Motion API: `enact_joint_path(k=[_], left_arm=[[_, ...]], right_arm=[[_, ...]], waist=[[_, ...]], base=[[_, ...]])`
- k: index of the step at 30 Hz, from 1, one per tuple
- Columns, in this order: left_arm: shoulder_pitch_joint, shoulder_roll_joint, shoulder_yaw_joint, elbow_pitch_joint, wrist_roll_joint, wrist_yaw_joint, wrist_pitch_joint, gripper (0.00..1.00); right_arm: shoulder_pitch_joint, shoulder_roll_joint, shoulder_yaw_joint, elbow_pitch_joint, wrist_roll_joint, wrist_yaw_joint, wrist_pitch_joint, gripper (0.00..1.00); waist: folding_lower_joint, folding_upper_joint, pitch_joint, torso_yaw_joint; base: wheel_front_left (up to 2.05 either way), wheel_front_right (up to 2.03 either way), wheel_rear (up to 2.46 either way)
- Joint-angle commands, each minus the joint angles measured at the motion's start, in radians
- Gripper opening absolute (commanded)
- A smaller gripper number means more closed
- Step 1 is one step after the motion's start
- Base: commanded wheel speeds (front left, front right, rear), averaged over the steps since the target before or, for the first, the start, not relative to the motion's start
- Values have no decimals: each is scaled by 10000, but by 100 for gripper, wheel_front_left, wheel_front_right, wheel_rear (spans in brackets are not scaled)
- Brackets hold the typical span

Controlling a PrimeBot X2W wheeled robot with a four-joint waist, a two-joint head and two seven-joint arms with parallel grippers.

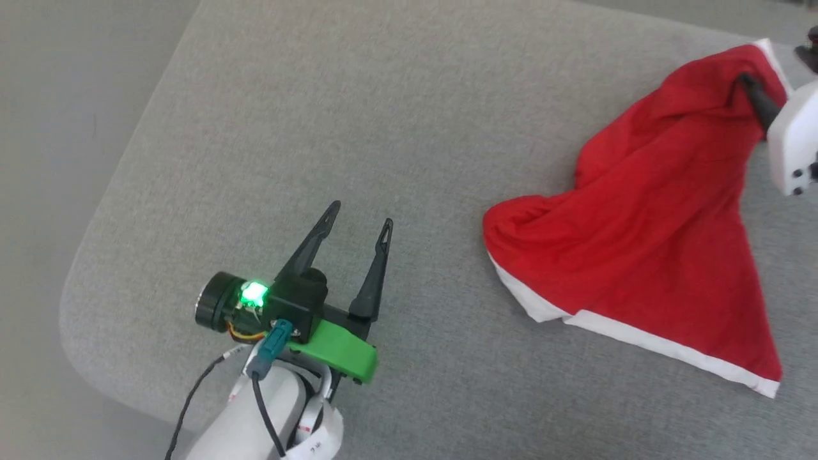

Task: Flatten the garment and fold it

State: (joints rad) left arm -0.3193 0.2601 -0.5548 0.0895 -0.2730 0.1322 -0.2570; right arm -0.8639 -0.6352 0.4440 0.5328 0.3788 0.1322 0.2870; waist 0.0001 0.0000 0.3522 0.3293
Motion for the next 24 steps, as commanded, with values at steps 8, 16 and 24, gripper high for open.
enact_joint_path(k=[8,16,24], left_arm=[[68,101,552,241,-628,85,96,100],[292,319,962,95,-1266,227,860,100],[458,617,843,46,-1523,121,1749,100]], right_arm=[[980,183,-426,-887,1209,-15,-1925,100],[3263,1237,-2868,-2256,1109,-15,-2474,100],[6583,3107,-5326,-4853,-176,-15,-1825,100]], waist=[[-1,0,-1603,-961],[-1,0,-2235,-1542],[-1,0,-2361,-1796]], base=[[0,0,0],[0,0,0],[0,0,0]])
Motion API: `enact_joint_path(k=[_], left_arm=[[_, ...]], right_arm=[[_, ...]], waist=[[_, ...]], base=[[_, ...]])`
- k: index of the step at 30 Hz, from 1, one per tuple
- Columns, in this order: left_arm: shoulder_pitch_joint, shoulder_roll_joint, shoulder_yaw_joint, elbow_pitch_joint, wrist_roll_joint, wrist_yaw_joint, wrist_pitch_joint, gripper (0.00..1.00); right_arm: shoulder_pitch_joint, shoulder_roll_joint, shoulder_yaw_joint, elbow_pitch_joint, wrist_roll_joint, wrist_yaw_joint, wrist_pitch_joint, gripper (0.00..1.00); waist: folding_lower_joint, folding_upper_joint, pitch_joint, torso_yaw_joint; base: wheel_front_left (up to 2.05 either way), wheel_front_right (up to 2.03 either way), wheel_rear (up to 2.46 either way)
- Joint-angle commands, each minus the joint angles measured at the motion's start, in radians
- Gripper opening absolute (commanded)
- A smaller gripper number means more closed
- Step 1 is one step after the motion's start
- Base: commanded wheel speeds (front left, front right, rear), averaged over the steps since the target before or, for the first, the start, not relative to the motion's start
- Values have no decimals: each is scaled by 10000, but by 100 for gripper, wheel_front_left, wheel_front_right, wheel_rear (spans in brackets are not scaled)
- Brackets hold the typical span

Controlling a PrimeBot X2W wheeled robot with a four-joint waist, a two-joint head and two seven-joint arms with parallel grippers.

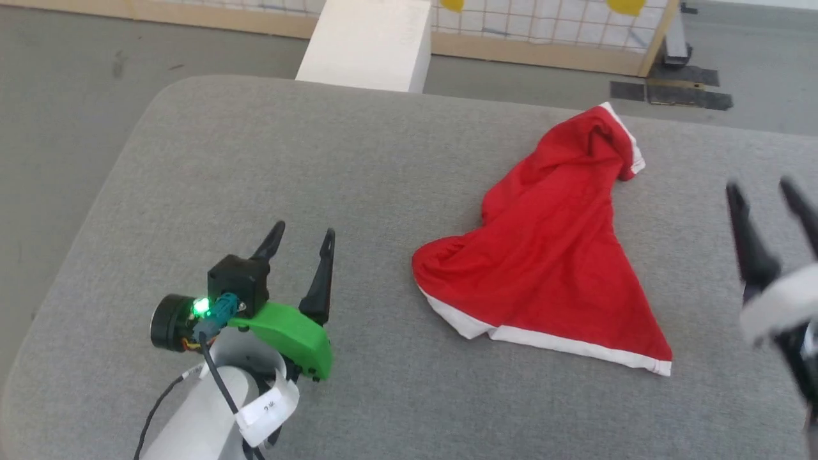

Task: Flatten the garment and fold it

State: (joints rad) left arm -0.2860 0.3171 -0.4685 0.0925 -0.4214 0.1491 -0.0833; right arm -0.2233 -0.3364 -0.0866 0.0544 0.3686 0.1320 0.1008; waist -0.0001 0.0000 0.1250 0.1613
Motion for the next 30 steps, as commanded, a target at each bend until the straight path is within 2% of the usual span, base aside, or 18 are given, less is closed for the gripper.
enact_joint_path(k=[1,6,8,11,15,23,25,30], left_arm=[[146,83,-71,13,-19,-68,73,100],[392,204,-240,-71,115,-15,73,100],[514,221,-253,-143,120,32,12,100],[635,252,-318,-228,125,24,-28,100],[620,272,-394,-351,146,-1,-34,100],[403,150,-530,-460,163,-14,-46,100],[271,56,-623,-433,189,-22,-68,100],[198,9,-683,-363,207,12,-93,100]], right_arm=[[569,378,-216,-366,-241,-13,165,100],[2495,1778,-810,-1786,-956,-13,894,100],[2964,2064,-837,-2126,-1252,-13,1227,100],[3367,2227,-733,-2371,-1558,-13,1895,100],[3506,2381,-683,-2359,-1529,-13,3442,100],[2844,2598,-878,-2173,-1571,-13,6129,100],[2444,2729,-1023,-1790,-1524,-13,6927,100],[2159,2800,-1175,-1460,-1621,-13,7240,100]], waist=[[1,0,-91,-131],[1,0,-86,-290],[1,0,-44,-354],[1,0,28,-394],[1,0,241,-337],[1,0,736,79],[1,0,972,369],[1,0,1203,627]], base=[[0,0,0],[0,0,0],[0,0,0],[0,0,0],[0,0,0],[0,0,0],[0,0,0],[0,0,0]])
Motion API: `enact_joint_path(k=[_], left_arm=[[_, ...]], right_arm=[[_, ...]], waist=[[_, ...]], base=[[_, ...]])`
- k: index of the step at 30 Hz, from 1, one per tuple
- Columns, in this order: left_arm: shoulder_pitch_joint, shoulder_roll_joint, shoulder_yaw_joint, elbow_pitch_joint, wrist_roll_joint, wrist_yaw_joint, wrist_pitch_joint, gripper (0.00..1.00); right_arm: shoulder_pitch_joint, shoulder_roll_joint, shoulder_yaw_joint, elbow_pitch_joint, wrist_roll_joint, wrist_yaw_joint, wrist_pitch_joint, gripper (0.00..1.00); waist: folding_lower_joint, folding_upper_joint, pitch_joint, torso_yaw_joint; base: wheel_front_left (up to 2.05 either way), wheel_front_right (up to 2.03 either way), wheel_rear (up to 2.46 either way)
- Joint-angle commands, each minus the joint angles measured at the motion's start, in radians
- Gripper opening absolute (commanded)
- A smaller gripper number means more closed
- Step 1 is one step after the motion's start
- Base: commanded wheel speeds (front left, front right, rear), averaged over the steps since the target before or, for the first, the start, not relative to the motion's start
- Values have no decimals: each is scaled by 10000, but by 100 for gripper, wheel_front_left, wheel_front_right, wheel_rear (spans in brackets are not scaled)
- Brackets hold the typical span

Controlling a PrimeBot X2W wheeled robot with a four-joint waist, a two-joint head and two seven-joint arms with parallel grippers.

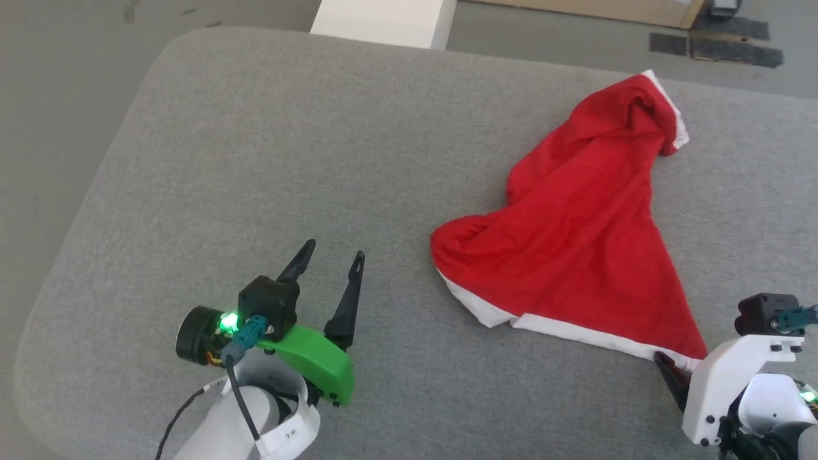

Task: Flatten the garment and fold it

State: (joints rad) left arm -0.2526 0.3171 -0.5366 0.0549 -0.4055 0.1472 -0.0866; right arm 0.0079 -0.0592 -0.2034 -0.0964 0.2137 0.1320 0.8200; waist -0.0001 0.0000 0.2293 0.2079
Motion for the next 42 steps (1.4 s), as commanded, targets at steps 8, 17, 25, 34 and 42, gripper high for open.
enact_joint_path(k=[8,17,25,34,42], left_arm=[[-204,-17,-46,202,36,58,-158,100],[-128,-36,-85,392,-126,63,-136,100],[-135,-30,-139,387,-224,30,-116,100],[22,28,-53,262,-422,29,-290,100],[69,129,-140,-10,-1012,-522,66,100]], right_arm=[[-140,69,7,301,-201,-13,-113,0],[456,-758,-829,-380,256,-13,153,0],[771,-1468,-1420,-318,657,-13,684,15],[366,-1605,-487,-742,1090,-13,-1702,100],[1125,-1441,254,-927,1035,-13,-5744,100]], waist=[[1,0,255,223],[1,0,-238,-396],[1,0,-313,-713],[1,0,-505,-1107],[1,0,-651,-1538]], base=[[0,0,0],[0,0,0],[0,0,0],[0,0,0],[0,0,0]])
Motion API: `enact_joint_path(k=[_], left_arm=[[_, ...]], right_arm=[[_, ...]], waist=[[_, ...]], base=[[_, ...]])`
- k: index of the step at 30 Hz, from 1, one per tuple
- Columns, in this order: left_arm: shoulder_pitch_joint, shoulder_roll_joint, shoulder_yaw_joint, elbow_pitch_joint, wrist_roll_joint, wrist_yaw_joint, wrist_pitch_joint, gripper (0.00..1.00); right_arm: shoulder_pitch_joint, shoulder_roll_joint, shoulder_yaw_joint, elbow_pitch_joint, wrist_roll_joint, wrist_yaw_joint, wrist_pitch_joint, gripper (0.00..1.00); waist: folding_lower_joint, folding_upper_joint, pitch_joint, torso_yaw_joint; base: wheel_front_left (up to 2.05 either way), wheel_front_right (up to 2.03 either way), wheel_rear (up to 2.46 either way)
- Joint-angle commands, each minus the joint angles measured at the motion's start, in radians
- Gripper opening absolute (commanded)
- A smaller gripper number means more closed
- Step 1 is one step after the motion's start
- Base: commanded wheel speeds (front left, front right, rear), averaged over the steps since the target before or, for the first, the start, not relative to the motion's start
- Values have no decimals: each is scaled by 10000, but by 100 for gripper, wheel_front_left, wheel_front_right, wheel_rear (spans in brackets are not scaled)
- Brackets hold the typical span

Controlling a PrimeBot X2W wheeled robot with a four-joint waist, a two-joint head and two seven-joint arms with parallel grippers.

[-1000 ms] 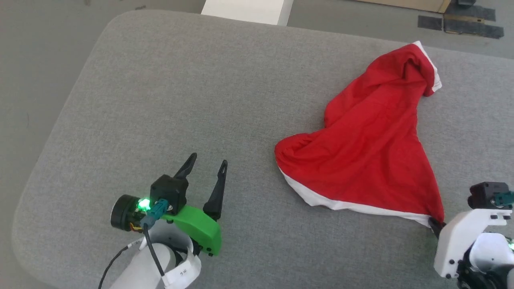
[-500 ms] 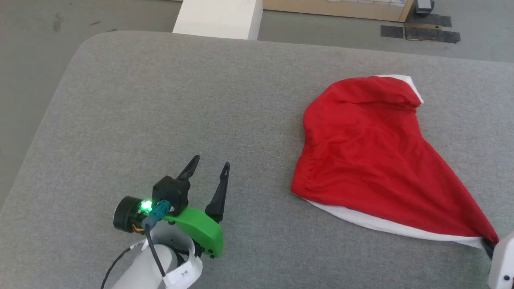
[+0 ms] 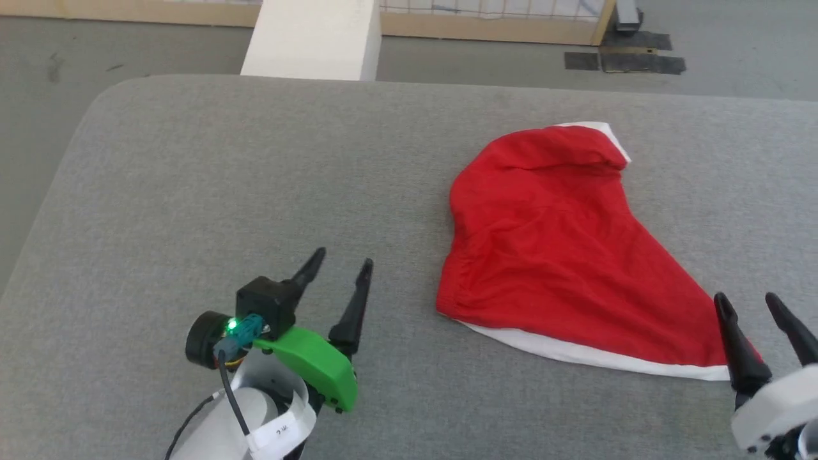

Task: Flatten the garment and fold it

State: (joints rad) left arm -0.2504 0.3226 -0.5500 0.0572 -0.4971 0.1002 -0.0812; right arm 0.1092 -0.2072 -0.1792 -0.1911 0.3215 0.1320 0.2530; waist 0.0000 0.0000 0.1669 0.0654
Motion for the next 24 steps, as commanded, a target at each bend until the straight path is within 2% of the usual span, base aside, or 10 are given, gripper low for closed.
enact_joint_path(k=[1,6,10,16,24], left_arm=[[48,130,-68,-82,-209,-196,198,100],[-124,634,-765,-294,-752,-1334,1713,100],[-509,1143,-1351,-413,-1136,-1940,3168,100],[-1421,1374,-1866,-547,-1546,-2211,4186,100],[-2333,1321,-2351,26,-1692,-2285,4341,100]], right_arm=[[225,152,-3,104,-142,-13,-490,100],[452,797,-156,547,-636,-13,-1371,100],[314,1099,-424,720,-1003,-13,-1525,100],[-7,1273,-657,820,-1279,-13,-1531,100],[-352,1409,-812,882,-1349,-13,-1627,100]], waist=[[0,0,-8,-178],[0,0,182,-527],[0,0,422,-791],[0,0,881,-1042],[0,0,1342,-1319]], base=[[0,0,0],[0,0,0],[0,0,0],[0,0,0],[0,0,0]])
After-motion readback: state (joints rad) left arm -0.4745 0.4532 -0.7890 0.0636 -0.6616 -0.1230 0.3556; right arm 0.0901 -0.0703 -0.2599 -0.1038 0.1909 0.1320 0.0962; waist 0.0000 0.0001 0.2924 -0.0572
